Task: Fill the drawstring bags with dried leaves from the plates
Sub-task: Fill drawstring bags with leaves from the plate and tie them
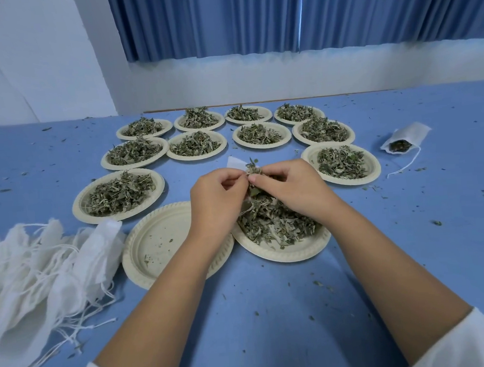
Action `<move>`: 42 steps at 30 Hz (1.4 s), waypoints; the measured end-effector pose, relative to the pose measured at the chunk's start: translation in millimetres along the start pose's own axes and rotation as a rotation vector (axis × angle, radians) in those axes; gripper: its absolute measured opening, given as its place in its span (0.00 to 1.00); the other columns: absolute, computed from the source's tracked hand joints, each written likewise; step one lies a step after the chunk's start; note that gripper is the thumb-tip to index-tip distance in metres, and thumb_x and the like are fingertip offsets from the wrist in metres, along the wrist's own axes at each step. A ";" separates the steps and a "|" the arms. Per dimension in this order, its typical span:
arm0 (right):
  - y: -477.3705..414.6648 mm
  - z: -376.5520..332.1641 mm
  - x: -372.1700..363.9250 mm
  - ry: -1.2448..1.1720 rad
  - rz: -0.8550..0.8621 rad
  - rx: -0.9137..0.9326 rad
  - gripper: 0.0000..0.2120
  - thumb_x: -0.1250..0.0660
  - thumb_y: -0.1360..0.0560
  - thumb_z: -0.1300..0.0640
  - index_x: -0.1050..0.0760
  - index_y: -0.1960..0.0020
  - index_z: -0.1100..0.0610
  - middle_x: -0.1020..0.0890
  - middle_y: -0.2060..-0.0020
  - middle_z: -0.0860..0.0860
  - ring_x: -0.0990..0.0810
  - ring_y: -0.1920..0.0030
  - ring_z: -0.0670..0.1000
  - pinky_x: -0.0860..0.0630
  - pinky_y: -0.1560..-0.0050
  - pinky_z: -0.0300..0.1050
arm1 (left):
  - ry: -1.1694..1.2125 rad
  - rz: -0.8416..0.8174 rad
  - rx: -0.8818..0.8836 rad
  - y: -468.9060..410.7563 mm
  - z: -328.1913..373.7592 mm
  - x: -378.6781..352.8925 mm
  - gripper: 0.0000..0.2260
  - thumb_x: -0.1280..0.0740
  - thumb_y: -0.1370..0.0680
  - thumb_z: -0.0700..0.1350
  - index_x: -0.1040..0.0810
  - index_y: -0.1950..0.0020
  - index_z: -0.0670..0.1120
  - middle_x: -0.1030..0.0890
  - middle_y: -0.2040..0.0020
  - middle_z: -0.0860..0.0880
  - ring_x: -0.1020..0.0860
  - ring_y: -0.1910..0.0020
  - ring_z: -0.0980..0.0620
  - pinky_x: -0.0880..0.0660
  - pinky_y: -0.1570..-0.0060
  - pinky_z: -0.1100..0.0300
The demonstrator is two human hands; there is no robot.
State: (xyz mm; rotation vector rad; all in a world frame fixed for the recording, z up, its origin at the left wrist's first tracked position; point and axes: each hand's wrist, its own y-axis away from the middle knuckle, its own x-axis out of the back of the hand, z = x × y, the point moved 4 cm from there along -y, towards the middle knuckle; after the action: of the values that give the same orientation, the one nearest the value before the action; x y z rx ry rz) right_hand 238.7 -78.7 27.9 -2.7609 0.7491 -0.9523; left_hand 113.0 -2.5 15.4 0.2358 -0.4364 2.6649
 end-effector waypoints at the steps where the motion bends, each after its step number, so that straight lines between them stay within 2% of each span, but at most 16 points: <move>1: -0.6 0.7 0.8 -0.001 0.021 -0.010 0.08 0.31 0.24 0.50 0.15 0.49 0.49 0.17 0.69 0.38 0.23 0.70 0.37 0.31 0.66 0.32 | 0.015 -0.005 0.005 0.1 0.0 -0.2 0.12 0.31 0.24 0.42 0.18 0.63 0.56 0.17 0.66 0.58 0.19 0.68 0.62 0.24 0.67 0.67; 3: -1.3 2.9 1.8 -0.017 0.039 -0.040 0.08 0.30 0.24 0.53 0.15 0.47 0.52 0.15 0.62 0.43 0.22 0.69 0.41 0.28 0.64 0.36 | 0.007 -0.012 -0.008 0.8 1.1 -0.5 0.11 0.31 0.23 0.42 0.18 0.62 0.56 0.16 0.67 0.56 0.19 0.67 0.60 0.23 0.62 0.65; 6: -2.7 7.6 2.9 -0.027 0.063 -0.077 0.11 0.27 0.26 0.55 0.16 0.44 0.54 0.15 0.55 0.45 0.24 0.64 0.36 0.29 0.57 0.33 | 0.026 -0.017 -0.011 0.7 2.0 -0.9 0.08 0.31 0.23 0.42 0.16 0.59 0.53 0.15 0.63 0.53 0.17 0.58 0.52 0.20 0.49 0.49; 9: -3.9 9.8 3.8 -0.009 0.132 -0.072 0.13 0.24 0.30 0.55 0.18 0.46 0.51 0.20 0.62 0.41 0.28 0.71 0.34 0.32 0.63 0.29 | 0.061 -0.020 0.002 2.0 3.1 -1.8 0.09 0.30 0.23 0.43 0.17 0.60 0.56 0.15 0.64 0.53 0.17 0.58 0.50 0.20 0.47 0.46; 11: -3.9 9.5 5.0 -0.017 0.191 -0.067 0.12 0.22 0.32 0.56 0.21 0.51 0.50 0.22 0.65 0.44 0.29 0.74 0.37 0.32 0.68 0.31 | 0.071 -0.025 0.005 2.3 3.9 -2.3 0.09 0.30 0.23 0.43 0.17 0.61 0.56 0.16 0.64 0.54 0.17 0.58 0.49 0.20 0.48 0.46; 14: -3.6 7.9 4.6 0.117 0.222 -0.012 0.08 0.22 0.33 0.58 0.21 0.58 0.53 0.24 0.68 0.44 0.29 0.70 0.39 0.33 0.67 0.31 | 0.092 -0.030 0.000 1.8 3.3 -3.2 0.08 0.29 0.23 0.43 0.17 0.60 0.55 0.16 0.64 0.53 0.18 0.60 0.51 0.19 0.51 0.49; 19: -2.0 4.6 -0.7 0.191 0.125 0.070 0.06 0.26 0.31 0.61 0.17 0.57 0.51 0.22 0.69 0.38 0.26 0.68 0.33 0.33 0.64 0.27 | 0.092 -0.082 0.013 0.7 -2.1 -7.0 0.03 0.30 0.23 0.42 0.16 0.52 0.48 0.16 0.61 0.50 0.20 0.62 0.52 0.21 0.55 0.50; 21: -2.6 4.2 1.3 0.059 0.045 0.017 0.08 0.28 0.29 0.61 0.16 0.55 0.48 0.18 0.68 0.38 0.23 0.65 0.32 0.30 0.60 0.25 | 0.111 -0.069 0.026 -0.6 -4.3 -5.6 0.03 0.30 0.23 0.42 0.16 0.53 0.49 0.16 0.61 0.49 0.19 0.60 0.51 0.21 0.54 0.52; 23: -2.3 5.9 2.8 -0.141 -0.053 -0.092 0.13 0.33 0.26 0.62 0.18 0.54 0.43 0.17 0.66 0.36 0.21 0.64 0.33 0.25 0.56 0.29 | 0.112 -0.040 0.030 -1.3 -4.8 -2.4 0.06 0.30 0.22 0.42 0.18 0.56 0.53 0.16 0.64 0.53 0.19 0.62 0.55 0.21 0.57 0.60; 25: -2.4 9.1 4.3 -0.236 -0.103 -0.135 0.17 0.38 0.24 0.64 0.19 0.51 0.44 0.19 0.70 0.35 0.21 0.67 0.34 0.23 0.58 0.31 | 0.144 -0.034 0.056 -1.7 -5.2 -0.2 0.09 0.31 0.22 0.42 0.18 0.59 0.54 0.17 0.67 0.55 0.21 0.65 0.56 0.23 0.61 0.64; 28: -2.3 10.1 4.3 -0.345 -0.095 -0.133 0.14 0.34 0.24 0.67 0.18 0.49 0.50 0.14 0.62 0.44 0.17 0.61 0.40 0.22 0.60 0.32 | 0.218 -0.053 0.118 -3.3 -6.7 -0.2 0.08 0.31 0.22 0.42 0.17 0.59 0.53 0.17 0.65 0.52 0.20 0.64 0.55 0.21 0.59 0.61; 31: -3.1 15.2 6.3 -0.487 -0.012 -0.187 0.12 0.25 0.30 0.66 0.20 0.50 0.55 0.14 0.57 0.51 0.15 0.57 0.47 0.20 0.58 0.37 | 0.308 -0.086 0.164 -3.4 -6.4 -1.7 0.07 0.31 0.22 0.41 0.16 0.56 0.50 0.17 0.61 0.45 0.20 0.61 0.52 0.20 0.54 0.58; 34: -5.2 19.9 7.6 -0.549 0.028 -0.241 0.19 0.21 0.37 0.61 0.22 0.48 0.57 0.17 0.56 0.52 0.17 0.58 0.47 0.21 0.58 0.38 | 0.394 -0.128 0.207 -1.8 -4.0 -2.4 0.07 0.32 0.21 0.42 0.16 0.57 0.49 0.20 0.61 0.44 0.24 0.61 0.50 0.23 0.55 0.55; 36: -5.0 20.9 4.2 -0.572 -0.029 -0.272 0.21 0.21 0.35 0.58 0.21 0.44 0.56 0.17 0.54 0.51 0.18 0.58 0.44 0.23 0.59 0.36 | 0.432 -0.155 0.217 -1.2 -2.4 -3.3 0.11 0.33 0.20 0.41 0.15 0.60 0.50 0.22 0.63 0.45 0.26 0.63 0.51 0.28 0.59 0.56; 38: -4.5 21.2 0.1 -0.554 -0.110 -0.304 0.19 0.23 0.31 0.55 0.20 0.42 0.55 0.16 0.52 0.51 0.19 0.57 0.44 0.24 0.59 0.36 | 0.486 -0.182 0.223 -1.1 -1.0 -4.0 0.15 0.34 0.20 0.40 0.14 0.63 0.51 0.22 0.66 0.48 0.26 0.68 0.54 0.29 0.62 0.58; 42: -4.4 21.0 -3.9 -0.522 -0.169 -0.290 0.09 0.26 0.28 0.54 0.16 0.49 0.56 0.15 0.55 0.49 0.21 0.58 0.46 0.23 0.58 0.36 | 0.450 -0.168 0.223 -2.7 -2.5 -2.0 0.12 0.32 0.21 0.40 0.14 0.61 0.50 0.21 0.66 0.49 0.26 0.68 0.55 0.28 0.64 0.61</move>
State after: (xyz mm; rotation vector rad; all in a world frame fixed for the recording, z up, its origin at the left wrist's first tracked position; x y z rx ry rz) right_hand 250.6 -73.8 10.3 -3.1471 0.6057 -0.1134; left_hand 115.8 -0.2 13.3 -0.2501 0.0229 2.4951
